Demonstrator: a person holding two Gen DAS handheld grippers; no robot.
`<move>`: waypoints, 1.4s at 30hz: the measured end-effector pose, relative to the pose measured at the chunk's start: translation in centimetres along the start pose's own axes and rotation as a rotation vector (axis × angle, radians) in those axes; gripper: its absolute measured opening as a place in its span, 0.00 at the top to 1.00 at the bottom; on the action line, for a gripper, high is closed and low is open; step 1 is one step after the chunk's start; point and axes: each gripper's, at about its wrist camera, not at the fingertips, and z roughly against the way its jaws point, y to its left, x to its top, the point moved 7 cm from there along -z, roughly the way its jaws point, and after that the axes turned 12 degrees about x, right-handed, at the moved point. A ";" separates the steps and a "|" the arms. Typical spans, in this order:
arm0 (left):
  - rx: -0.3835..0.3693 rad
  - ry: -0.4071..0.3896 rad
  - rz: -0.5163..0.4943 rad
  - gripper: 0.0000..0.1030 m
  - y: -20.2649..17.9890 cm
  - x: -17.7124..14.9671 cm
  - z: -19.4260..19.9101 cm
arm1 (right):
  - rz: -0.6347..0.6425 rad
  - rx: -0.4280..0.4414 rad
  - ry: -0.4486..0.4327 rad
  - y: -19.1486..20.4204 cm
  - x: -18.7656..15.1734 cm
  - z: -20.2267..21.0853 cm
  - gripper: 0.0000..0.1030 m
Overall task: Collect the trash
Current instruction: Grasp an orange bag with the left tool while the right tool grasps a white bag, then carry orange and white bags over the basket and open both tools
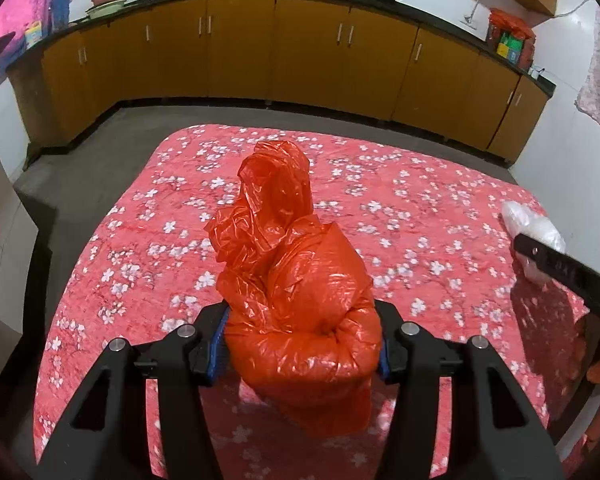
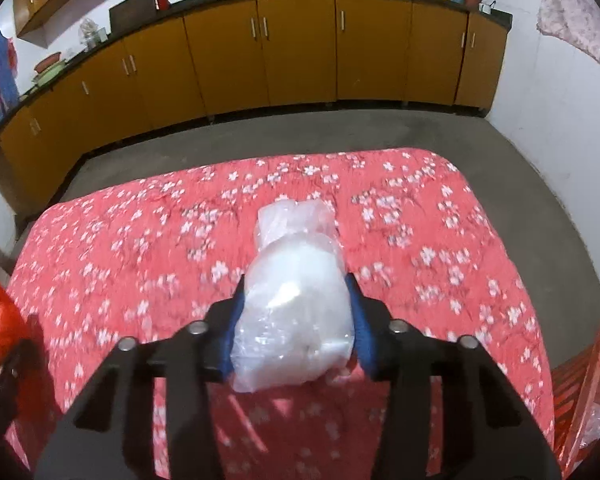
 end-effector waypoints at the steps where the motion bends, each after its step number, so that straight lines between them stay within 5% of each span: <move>1: -0.005 -0.003 -0.005 0.47 -0.2 -0.1 0.4 | 0.001 0.013 0.001 -0.1 -0.6 0.7 0.61; 10: -0.060 -0.048 -0.070 0.47 -1.9 -1.8 5.5 | -0.006 0.074 -0.021 -0.9 -7.7 9.5 0.61; 26: -0.213 -0.113 -0.219 0.47 -10.8 -6.0 15.1 | 0.039 -0.040 -0.194 -5.8 -13.4 27.5 0.61; 42: -0.433 -0.120 -0.381 0.47 -22.5 -9.8 19.8 | -0.149 -0.226 -0.257 -17.6 -18.5 34.3 0.61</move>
